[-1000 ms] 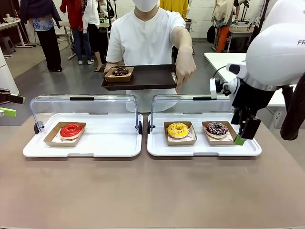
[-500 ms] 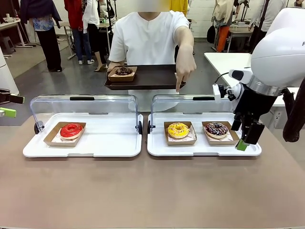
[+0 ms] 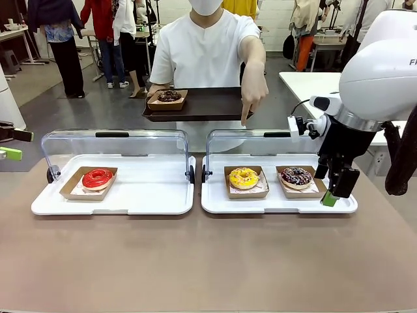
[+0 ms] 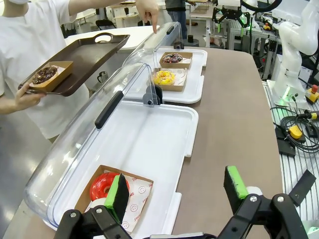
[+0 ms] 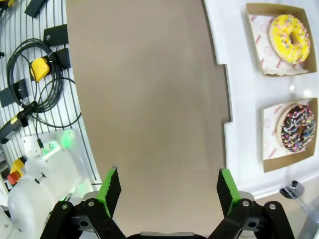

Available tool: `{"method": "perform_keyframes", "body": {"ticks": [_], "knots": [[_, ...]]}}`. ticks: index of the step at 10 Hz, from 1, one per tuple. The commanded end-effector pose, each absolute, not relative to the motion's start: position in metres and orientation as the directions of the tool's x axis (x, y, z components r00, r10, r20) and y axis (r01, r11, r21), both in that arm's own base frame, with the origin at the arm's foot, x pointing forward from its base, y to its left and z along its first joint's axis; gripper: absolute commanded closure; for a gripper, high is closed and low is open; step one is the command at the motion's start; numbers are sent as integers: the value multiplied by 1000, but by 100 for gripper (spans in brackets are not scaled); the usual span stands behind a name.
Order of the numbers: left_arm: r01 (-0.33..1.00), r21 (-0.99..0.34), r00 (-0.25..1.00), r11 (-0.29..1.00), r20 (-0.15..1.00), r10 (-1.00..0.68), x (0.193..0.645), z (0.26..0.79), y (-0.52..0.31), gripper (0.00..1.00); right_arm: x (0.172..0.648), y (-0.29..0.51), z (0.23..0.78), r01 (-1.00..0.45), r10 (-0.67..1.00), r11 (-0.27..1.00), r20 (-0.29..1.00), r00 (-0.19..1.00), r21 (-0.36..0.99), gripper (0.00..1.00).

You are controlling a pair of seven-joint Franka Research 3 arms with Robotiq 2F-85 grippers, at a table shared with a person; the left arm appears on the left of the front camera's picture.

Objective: Provide the desired donut to the person.
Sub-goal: Pick up and lift the Paper togo box containing the Donut pointed at by the person.

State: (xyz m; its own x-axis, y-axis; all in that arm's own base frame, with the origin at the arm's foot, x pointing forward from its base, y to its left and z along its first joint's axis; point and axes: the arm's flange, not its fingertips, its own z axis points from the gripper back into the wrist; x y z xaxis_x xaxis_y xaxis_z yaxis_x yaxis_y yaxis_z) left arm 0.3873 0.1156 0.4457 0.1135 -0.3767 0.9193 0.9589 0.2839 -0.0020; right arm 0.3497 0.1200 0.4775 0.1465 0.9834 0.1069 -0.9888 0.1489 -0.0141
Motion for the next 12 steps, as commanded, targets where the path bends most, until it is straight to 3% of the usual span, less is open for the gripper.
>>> {"method": "perform_keyframes", "body": {"ticks": [1,4,7,12], "knots": [[959,3,105,283,925,-366,386,446,117,0,361,132,469,-997,990,77,119,74,-25,0],[959,3,105,283,925,-366,386,446,117,0,417,175,449,-997,992,-8,123,-17,-77,0],[959,3,105,283,925,-366,386,446,117,0,468,205,420,-995,992,-17,124,-29,-96,0],[959,3,105,283,925,-366,386,446,117,0,489,224,400,-997,990,15,138,4,-81,0]]}}
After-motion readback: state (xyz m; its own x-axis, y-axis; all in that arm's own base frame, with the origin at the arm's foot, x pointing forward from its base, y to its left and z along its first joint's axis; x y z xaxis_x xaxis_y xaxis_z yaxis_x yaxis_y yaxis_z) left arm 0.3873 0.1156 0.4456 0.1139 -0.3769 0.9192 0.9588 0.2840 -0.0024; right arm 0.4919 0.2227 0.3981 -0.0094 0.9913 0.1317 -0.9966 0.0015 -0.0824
